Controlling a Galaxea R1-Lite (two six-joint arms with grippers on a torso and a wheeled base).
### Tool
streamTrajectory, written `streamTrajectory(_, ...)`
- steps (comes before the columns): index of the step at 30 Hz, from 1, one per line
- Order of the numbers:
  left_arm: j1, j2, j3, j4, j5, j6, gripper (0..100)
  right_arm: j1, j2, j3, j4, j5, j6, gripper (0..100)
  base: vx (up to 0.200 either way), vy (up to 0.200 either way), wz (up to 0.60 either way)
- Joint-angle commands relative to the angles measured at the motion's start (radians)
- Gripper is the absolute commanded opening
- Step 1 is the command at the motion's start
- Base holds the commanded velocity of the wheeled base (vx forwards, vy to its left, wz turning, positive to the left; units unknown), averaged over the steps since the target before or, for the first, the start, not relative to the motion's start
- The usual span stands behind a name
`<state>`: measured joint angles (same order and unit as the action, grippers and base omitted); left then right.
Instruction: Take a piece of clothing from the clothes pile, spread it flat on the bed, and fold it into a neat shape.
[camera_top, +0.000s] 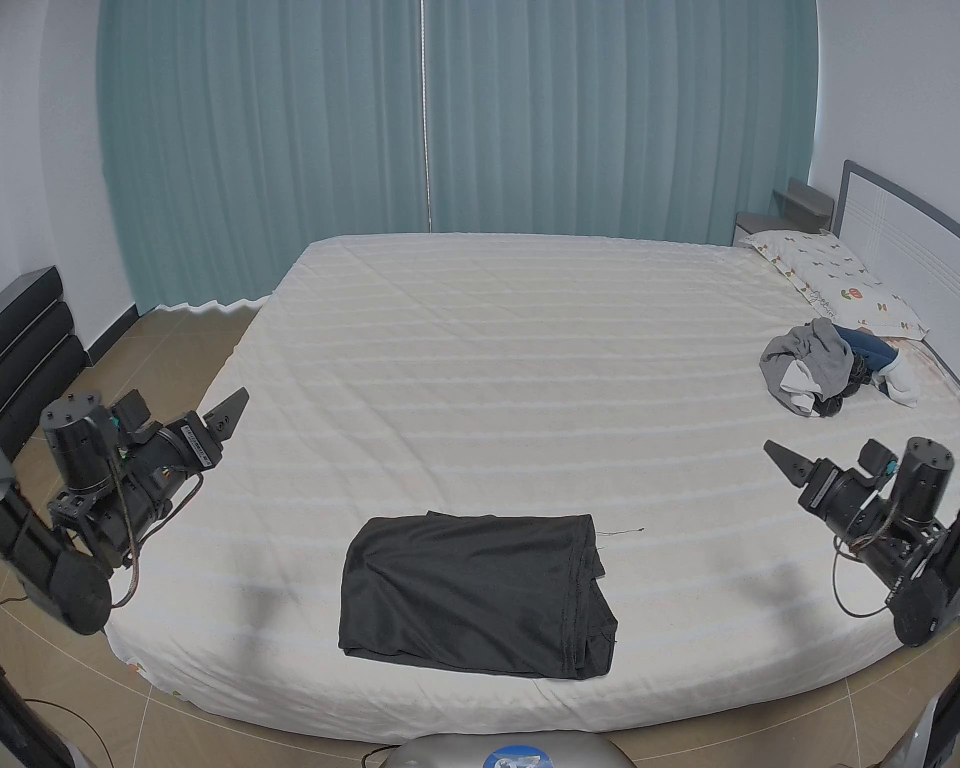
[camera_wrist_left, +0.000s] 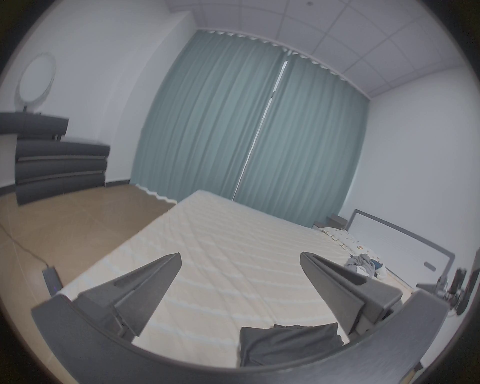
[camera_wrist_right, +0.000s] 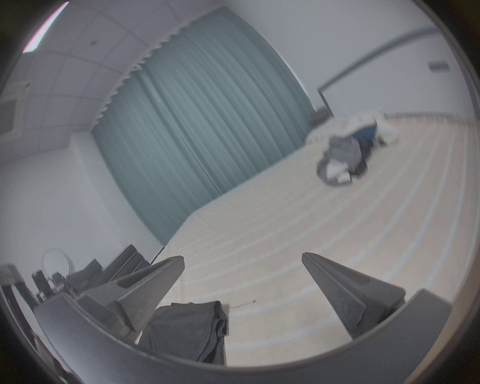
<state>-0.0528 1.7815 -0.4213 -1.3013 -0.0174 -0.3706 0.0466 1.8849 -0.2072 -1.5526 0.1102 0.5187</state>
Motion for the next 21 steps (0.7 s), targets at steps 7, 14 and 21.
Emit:
streamTrajectory(7, -0.091, -0.708, 0.315, 0.099, 0.045, 0.269, 100, 0.029, -0.977, 0.206, 0.450, 0.003, -0.384, 100, 0.000, 0.000, 0.00)
streamTrajectory(14, -0.091, -1.114, 0.414, 0.481, 0.048, 0.295, 100, 0.027, -1.420, 0.121, 1.036, 0.016, -0.402, 100, 0.000, 0.000, 0.00)
streamTrajectory(21, -0.078, -1.541, 0.256, 1.117, 0.080, 0.427, 100, 0.032, -1.696, -0.040, 1.580, 0.016, -0.450, 100, 0.000, 0.000, 0.00)
